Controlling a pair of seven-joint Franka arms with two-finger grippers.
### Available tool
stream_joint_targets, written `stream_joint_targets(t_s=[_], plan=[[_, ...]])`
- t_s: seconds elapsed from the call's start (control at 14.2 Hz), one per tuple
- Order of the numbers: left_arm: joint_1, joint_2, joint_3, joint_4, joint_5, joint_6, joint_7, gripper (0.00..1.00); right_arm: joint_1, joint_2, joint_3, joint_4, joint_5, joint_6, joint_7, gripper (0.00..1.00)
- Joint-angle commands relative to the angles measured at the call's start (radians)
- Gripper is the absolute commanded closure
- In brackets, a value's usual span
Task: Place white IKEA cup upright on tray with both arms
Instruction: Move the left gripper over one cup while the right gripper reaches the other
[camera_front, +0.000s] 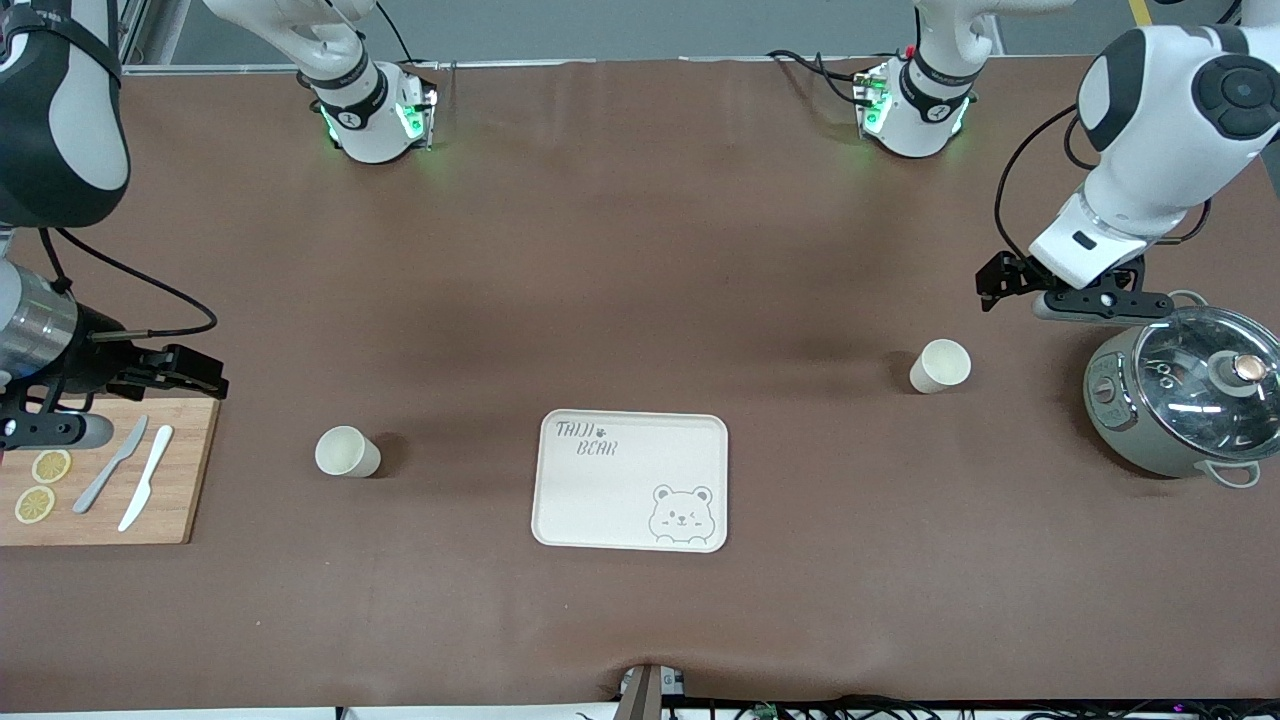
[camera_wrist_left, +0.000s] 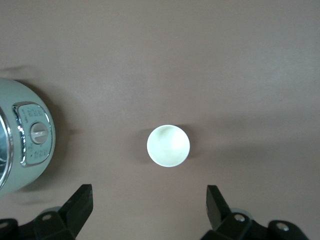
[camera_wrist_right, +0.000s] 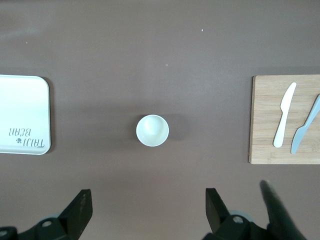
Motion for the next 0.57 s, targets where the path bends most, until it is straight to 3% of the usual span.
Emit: stream_joint_targets(t_s=[0.0,0.49], plan=[[0.003,-0.027,0.011,-0.121,0.009,0.143,0.021,0.00,0.010,0.006,0.003,-0.014,-0.014,0.046,0.013,0.00],[0.006,0.122,0.011,-0.169,-0.026,0.300,0.067,0.00,0.031,0.011,0.003,-0.203,-0.013,0.273,0.016,0.00]])
